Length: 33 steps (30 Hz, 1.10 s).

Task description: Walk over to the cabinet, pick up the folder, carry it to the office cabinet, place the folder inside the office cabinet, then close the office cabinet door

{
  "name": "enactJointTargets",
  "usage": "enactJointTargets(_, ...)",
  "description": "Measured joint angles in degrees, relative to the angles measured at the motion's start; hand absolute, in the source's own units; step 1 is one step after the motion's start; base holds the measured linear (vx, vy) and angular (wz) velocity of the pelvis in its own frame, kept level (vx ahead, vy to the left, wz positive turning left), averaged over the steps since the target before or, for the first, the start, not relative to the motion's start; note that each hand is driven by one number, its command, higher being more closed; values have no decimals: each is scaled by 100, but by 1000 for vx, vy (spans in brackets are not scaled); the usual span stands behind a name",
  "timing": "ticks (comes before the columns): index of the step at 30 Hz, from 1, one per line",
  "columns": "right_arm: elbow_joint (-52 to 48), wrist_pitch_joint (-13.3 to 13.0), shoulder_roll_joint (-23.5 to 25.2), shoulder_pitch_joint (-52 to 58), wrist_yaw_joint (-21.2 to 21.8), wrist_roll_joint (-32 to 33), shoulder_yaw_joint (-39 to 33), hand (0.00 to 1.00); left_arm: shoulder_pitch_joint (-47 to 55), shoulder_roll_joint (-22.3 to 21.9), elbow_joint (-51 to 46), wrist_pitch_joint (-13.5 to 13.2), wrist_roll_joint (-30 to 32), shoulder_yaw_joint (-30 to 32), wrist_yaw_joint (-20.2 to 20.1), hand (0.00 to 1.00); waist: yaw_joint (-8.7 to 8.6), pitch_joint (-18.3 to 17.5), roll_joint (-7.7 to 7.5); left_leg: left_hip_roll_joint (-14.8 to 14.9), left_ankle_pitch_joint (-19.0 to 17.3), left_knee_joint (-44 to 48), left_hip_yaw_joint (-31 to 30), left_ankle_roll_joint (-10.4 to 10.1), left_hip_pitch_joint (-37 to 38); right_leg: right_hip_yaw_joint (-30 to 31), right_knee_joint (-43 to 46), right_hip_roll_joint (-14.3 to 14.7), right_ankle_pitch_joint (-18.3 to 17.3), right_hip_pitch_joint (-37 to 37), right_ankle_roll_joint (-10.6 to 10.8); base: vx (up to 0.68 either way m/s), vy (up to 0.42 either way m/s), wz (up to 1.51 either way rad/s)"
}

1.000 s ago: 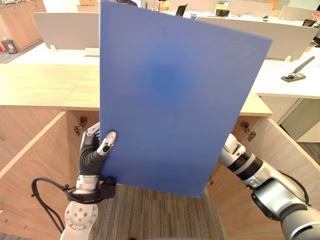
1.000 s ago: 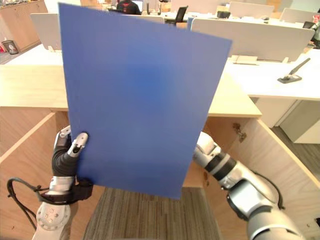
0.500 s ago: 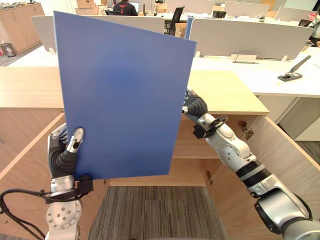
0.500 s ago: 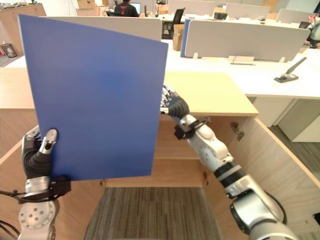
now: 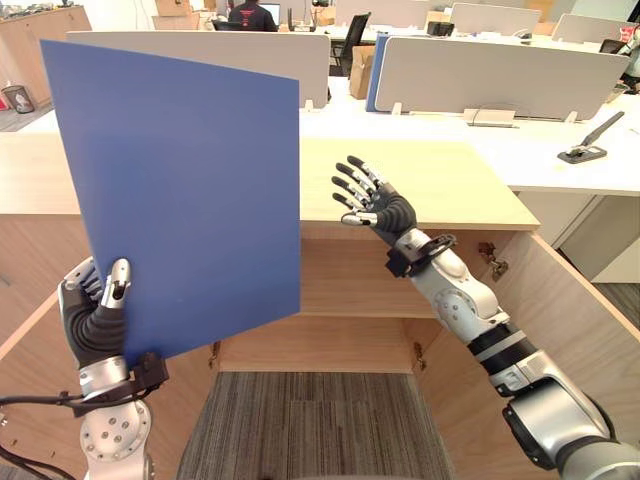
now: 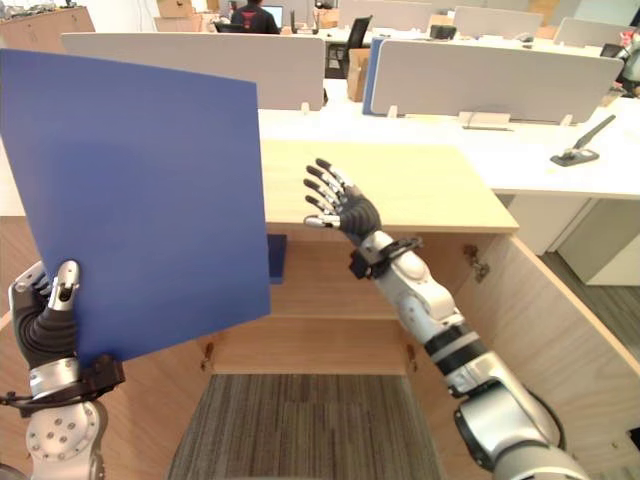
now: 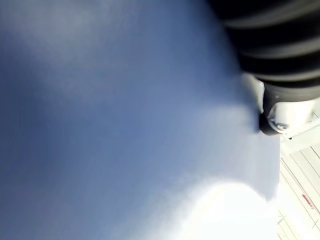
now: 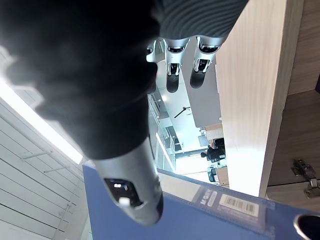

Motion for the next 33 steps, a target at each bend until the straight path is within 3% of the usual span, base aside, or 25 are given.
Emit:
enactJointTargets(10, 0, 6, 76, -16, 26, 3, 160, 0, 0, -45, -11, 0, 1, -178, -14, 100, 22, -8, 0, 1, 0, 1, -1, 0, -4, 0, -19, 2, 10, 2, -5, 0, 0, 0)
enactJointTargets(27, 372, 197, 680, -571, -78, 258, 1317, 0, -4, -41, -23, 83, -69, -770, -58, 100, 78, -26, 1, 40, 1, 23, -2, -4, -35, 1, -117, 54, 61, 9, -32, 0, 0, 0)
enactJointTargets(28, 374, 198, 632, -661, -79, 274, 1397, 100, -4, -41, -24, 83, -95, -749, -43, 100, 84, -28, 1, 45, 2, 23, -3, -6, -35, 1, -119, 60, 62, 10, -34, 0, 0, 0)
enactJointTargets(33, 373, 197, 629, -877, -73, 479, 1485, 100, -2, -40, -43, 83, -114, -733, 8, 100, 107, -107, 2, 69, -1, 23, -6, -13, -48, 1, -146, 87, 71, 9, -48, 0, 0, 0)
